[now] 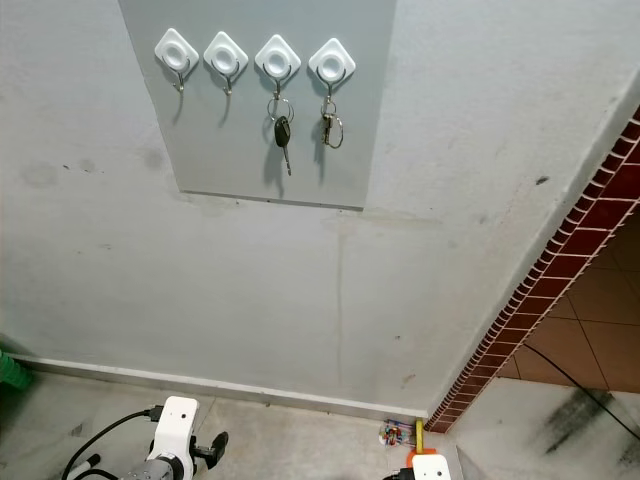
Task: Hang keys on a hook
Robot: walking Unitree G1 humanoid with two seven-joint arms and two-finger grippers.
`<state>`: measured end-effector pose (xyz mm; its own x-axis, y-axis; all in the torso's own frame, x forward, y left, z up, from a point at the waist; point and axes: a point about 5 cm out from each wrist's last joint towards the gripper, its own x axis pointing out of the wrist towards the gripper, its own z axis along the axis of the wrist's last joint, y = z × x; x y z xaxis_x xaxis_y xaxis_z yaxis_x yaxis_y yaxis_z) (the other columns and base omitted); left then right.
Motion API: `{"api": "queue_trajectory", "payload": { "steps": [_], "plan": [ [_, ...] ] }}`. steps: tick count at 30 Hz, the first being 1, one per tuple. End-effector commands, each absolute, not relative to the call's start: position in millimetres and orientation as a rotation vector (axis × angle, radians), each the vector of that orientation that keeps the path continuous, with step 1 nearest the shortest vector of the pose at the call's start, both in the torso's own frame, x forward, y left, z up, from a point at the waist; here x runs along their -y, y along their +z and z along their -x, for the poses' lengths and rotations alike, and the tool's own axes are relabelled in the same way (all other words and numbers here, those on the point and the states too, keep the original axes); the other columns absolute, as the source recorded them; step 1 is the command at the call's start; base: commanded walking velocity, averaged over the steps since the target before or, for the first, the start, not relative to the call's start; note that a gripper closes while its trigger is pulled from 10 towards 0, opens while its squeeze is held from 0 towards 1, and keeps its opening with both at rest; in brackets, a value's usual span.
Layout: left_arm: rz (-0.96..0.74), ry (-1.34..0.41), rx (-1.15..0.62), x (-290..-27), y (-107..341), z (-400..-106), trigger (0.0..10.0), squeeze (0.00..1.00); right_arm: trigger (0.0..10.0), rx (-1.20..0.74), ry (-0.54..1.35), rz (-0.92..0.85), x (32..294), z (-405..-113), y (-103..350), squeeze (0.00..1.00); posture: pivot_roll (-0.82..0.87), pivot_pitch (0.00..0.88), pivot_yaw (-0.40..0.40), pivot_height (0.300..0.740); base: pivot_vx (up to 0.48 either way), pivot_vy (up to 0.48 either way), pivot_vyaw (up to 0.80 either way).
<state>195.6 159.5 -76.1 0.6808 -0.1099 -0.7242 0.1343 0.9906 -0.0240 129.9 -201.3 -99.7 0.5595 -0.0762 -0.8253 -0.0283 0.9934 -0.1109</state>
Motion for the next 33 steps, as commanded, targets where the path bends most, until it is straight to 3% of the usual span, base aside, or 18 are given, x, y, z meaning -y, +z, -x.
{"api": "queue_trajectory", "payload": {
  "steps": [1,13,33],
  "plan": [
    [-0.044,-0.122,-0.844,-165.0,-79.8,-188.9,10.0,0.00,10.0,-0.986,-0.011,0.117,194.9,-131.0,-100.7,0.00,-0.07,0.000,0.031,0.740,0.000,0.000,0.80],
    [-0.060,-0.129,-0.850,-165.4,-80.2,-188.6,10.0,0.00,10.0,-0.955,-0.004,0.117,188.0,-144.3,-97.1,0.00,-0.07,0.000,0.034,0.740,0.000,0.000,0.80],
    [-0.065,-0.122,-0.861,-167.5,-81.9,-184.9,10.0,0.00,10.0,-0.993,-0.010,0.119,190.3,-130.2,-101.8,0.00,-0.07,0.006,0.030,0.740,0.000,0.000,0.80]
  ]
}}
